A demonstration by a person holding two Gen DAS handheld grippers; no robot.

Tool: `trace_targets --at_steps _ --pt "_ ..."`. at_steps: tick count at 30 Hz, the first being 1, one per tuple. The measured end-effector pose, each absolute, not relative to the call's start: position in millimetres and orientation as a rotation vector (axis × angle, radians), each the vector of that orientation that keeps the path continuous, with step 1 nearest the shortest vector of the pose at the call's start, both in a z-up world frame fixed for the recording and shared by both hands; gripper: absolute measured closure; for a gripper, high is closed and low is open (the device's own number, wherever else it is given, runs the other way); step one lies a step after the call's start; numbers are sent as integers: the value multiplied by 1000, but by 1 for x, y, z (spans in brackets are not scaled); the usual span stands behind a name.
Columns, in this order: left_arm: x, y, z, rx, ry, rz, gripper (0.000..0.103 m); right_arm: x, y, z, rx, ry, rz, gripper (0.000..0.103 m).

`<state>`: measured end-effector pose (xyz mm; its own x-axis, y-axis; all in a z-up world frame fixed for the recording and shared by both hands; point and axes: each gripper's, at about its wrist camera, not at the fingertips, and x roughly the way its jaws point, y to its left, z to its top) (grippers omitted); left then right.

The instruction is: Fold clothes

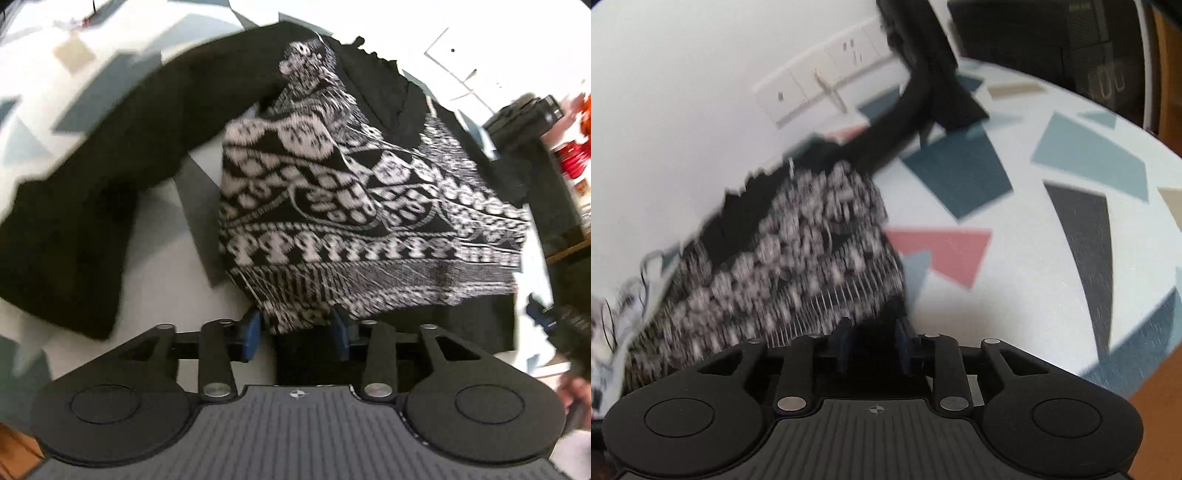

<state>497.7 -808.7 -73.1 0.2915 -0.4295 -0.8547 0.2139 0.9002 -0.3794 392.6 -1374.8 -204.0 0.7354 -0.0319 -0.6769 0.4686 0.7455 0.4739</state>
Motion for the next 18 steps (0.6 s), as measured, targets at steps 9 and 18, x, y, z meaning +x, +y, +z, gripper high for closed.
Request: trace_targets --at_steps 9,18 --pt "494 -821 -72 -71 1099 -464 31 428 -1338 -222 369 766 -308 57" --pt "481 -838 -64 94 1088 -578 88 397 -1315 -213 453 765 -260 93"
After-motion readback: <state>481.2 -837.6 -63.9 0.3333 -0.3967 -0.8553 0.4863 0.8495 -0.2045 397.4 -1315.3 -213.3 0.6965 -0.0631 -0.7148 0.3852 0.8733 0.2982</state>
